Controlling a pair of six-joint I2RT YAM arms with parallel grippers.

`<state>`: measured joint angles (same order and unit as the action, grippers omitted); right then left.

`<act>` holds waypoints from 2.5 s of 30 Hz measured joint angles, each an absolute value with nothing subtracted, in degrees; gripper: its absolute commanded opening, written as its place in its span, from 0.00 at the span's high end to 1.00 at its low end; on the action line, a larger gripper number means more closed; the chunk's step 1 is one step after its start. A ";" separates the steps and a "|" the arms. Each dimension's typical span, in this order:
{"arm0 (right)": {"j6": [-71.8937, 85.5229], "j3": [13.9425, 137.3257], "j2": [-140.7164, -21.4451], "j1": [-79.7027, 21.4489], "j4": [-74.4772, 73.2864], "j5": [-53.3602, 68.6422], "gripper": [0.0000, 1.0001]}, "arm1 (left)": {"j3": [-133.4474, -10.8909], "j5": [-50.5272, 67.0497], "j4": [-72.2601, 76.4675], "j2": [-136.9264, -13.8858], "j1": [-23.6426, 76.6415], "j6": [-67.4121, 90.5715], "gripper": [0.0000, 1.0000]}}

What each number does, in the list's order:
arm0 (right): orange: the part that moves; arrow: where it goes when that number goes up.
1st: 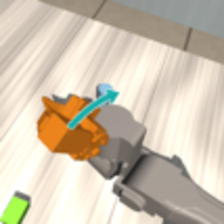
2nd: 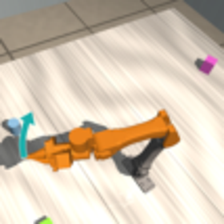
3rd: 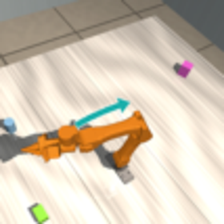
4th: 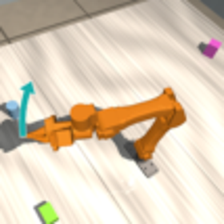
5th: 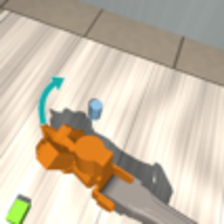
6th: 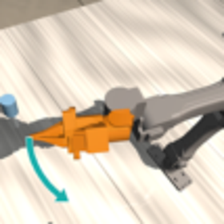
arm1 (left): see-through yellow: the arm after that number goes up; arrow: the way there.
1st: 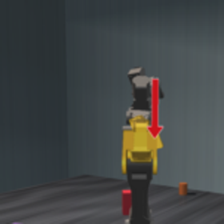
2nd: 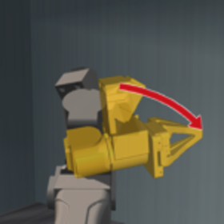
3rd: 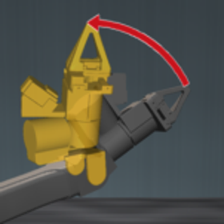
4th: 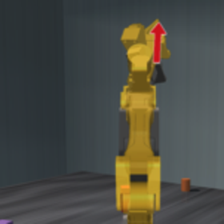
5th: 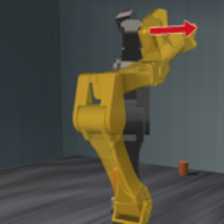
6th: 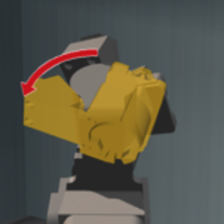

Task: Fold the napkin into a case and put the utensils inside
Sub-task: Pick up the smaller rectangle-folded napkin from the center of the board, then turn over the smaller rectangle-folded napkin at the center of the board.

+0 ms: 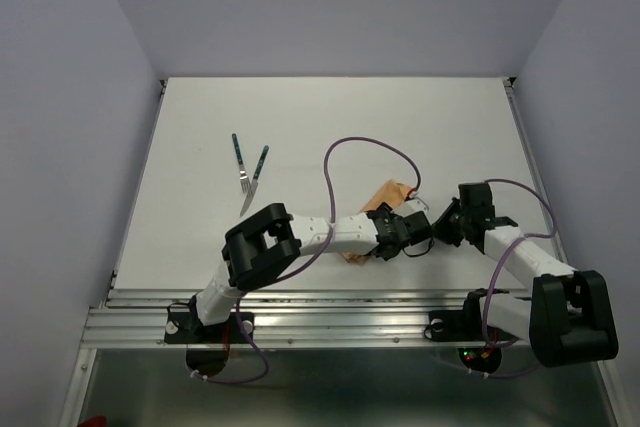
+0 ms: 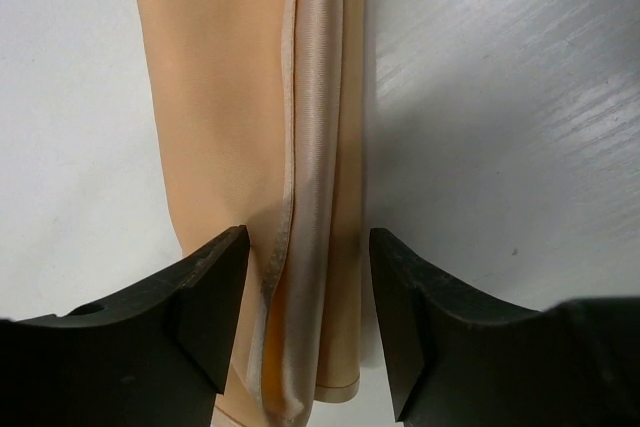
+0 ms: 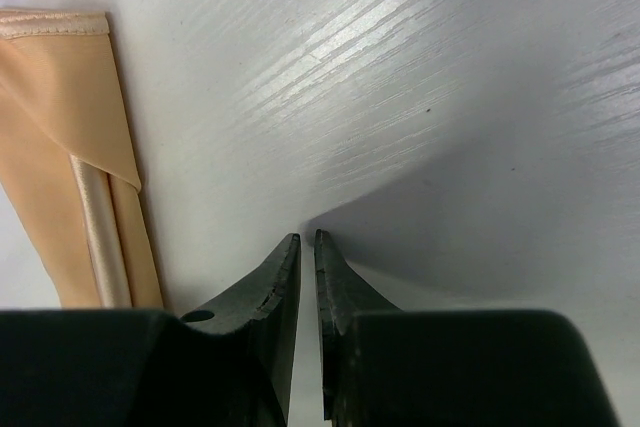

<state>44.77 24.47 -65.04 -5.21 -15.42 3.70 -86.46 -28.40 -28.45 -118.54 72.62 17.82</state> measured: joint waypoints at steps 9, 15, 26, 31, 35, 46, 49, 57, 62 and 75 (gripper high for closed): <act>44.75 24.60 -65.30 -5.21 -15.42 4.14 0.83 | -88.71 -30.04 -28.62 -121.12 72.75 17.82 0.41; 44.71 24.60 -65.30 -5.21 -15.46 4.38 0.83 | -90.91 -32.84 -29.65 -123.11 73.45 18.04 0.53; 44.51 24.64 -65.14 -5.21 -15.99 4.54 0.83 | -92.66 -36.45 -31.09 -125.40 73.73 17.85 1.00; 44.07 24.71 -63.46 -5.21 -19.03 4.19 0.83 | -93.03 -32.51 -29.93 -125.34 72.49 15.70 1.00; 43.66 26.30 -60.03 -5.21 -23.79 4.01 0.81 | -92.33 -24.64 -28.05 -122.85 70.59 13.72 1.00; 43.11 36.21 -51.35 -5.19 -30.74 1.72 0.82 | -90.78 2.55 -22.28 -113.49 62.02 12.03 1.00; 43.29 37.06 -49.78 -5.21 -32.34 0.93 0.81 | -89.67 11.22 -19.84 -113.32 59.81 12.29 1.00; 43.24 40.91 -48.56 -5.19 -34.96 -1.76 0.81 | -85.08 30.35 -12.49 -113.69 56.36 15.86 1.00; 43.05 41.30 -48.40 -5.19 -35.97 -2.33 0.81 | -80.97 40.51 -5.52 -116.22 52.66 20.43 1.00; 41.95 41.30 -49.43 -5.19 -36.07 -2.57 0.81 | -73.45 48.97 4.78 -118.13 47.92 26.98 1.00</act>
<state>41.95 41.30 -49.43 -5.19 -36.07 -2.57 -73.45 48.97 4.78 -118.13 47.92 26.98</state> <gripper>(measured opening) 0.189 0.052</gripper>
